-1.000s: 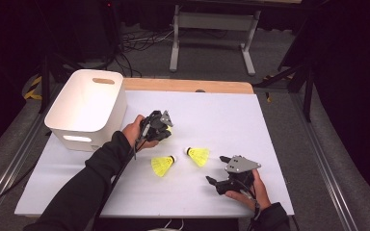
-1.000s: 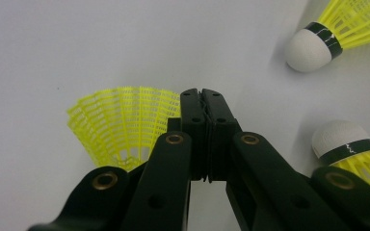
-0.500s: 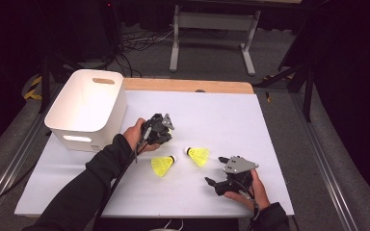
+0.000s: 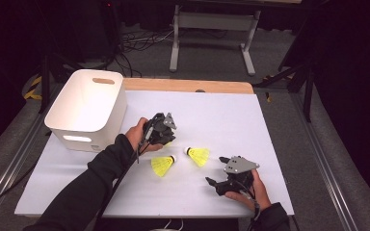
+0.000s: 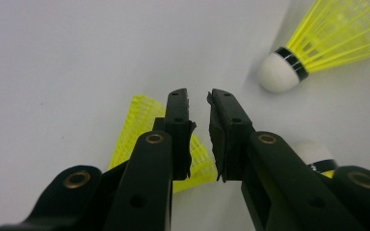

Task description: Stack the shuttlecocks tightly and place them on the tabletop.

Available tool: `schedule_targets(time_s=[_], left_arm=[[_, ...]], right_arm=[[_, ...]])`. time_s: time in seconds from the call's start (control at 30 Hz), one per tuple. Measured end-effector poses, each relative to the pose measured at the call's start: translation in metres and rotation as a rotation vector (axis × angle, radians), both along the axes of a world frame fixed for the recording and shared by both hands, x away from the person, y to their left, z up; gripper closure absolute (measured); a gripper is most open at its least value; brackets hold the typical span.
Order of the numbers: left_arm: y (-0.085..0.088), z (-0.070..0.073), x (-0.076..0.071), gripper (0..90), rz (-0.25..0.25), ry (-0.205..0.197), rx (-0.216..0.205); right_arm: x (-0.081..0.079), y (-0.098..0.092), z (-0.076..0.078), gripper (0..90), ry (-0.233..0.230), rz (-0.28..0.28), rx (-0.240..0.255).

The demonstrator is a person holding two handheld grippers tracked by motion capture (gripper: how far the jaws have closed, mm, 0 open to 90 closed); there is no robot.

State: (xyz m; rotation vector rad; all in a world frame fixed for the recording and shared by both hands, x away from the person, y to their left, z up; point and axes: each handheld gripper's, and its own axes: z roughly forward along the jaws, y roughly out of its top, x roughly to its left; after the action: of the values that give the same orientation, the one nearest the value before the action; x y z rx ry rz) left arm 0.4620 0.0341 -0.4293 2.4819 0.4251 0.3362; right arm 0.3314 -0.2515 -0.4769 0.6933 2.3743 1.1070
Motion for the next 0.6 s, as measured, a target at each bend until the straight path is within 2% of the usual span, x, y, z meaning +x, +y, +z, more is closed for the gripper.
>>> schedule_targets(time_s=[0.17, 0.2, 0.23, 0.27, 0.3, 0.33, 0.37, 0.43, 0.47, 0.5, 0.53, 0.6], left_arm=[[0.002, 0.012, 0.003, 73.2, 0.019, -0.04, -0.052], [0.002, 0.012, 0.003, 69.3, 0.019, -0.04, -0.052], [0.001, 0.012, 0.007, 62.5, 0.061, -0.053, -0.048], [0.001, 0.012, 0.007, 59.4, 0.061, -0.053, -0.048], [0.0, 0.009, 0.013, 56.8, 0.088, -0.055, -0.036], [-0.001, 0.007, 0.015, 50.3, 0.111, -0.055, -0.028], [-0.001, 0.005, 0.019, 46.5, 0.114, -0.042, -0.022], [-0.002, 0.003, 0.022, 46.0, 0.118, -0.036, -0.015], [-0.003, 0.0, 0.025, 44.0, 0.13, -0.034, 0.003], [-0.005, -0.005, 0.028, 44.1, 0.144, -0.011, 0.038], [-0.005, -0.006, 0.03, 44.6, 0.146, -0.008, 0.046], [-0.004, -0.006, 0.032, 52.5, 0.145, 0.004, 0.059]], right_arm=[[0.0, -0.001, 0.0, 15.7, 0.0, 0.003, 0.0], [0.0, -0.001, 0.0, 15.7, 0.0, 0.003, 0.0], [0.0, -0.001, 0.001, 15.7, 0.0, 0.001, 0.003], [0.0, -0.001, 0.001, 15.7, -0.001, 0.0, 0.003], [0.0, -0.001, 0.001, 15.7, -0.002, 0.002, 0.005], [0.0, -0.001, 0.001, 15.7, -0.003, 0.003, 0.004], [-0.001, -0.001, 0.001, 15.7, -0.003, 0.002, 0.004], [-0.001, -0.001, 0.001, 15.7, -0.003, 0.004, 0.005], [-0.001, -0.002, 0.001, 15.7, -0.003, 0.003, 0.004], [-0.001, -0.002, 0.001, 15.7, -0.002, 0.003, 0.005], [-0.001, -0.002, 0.001, 15.7, -0.002, 0.004, 0.006], [-0.001, -0.002, 0.001, 15.7, -0.002, 0.005, 0.003]])
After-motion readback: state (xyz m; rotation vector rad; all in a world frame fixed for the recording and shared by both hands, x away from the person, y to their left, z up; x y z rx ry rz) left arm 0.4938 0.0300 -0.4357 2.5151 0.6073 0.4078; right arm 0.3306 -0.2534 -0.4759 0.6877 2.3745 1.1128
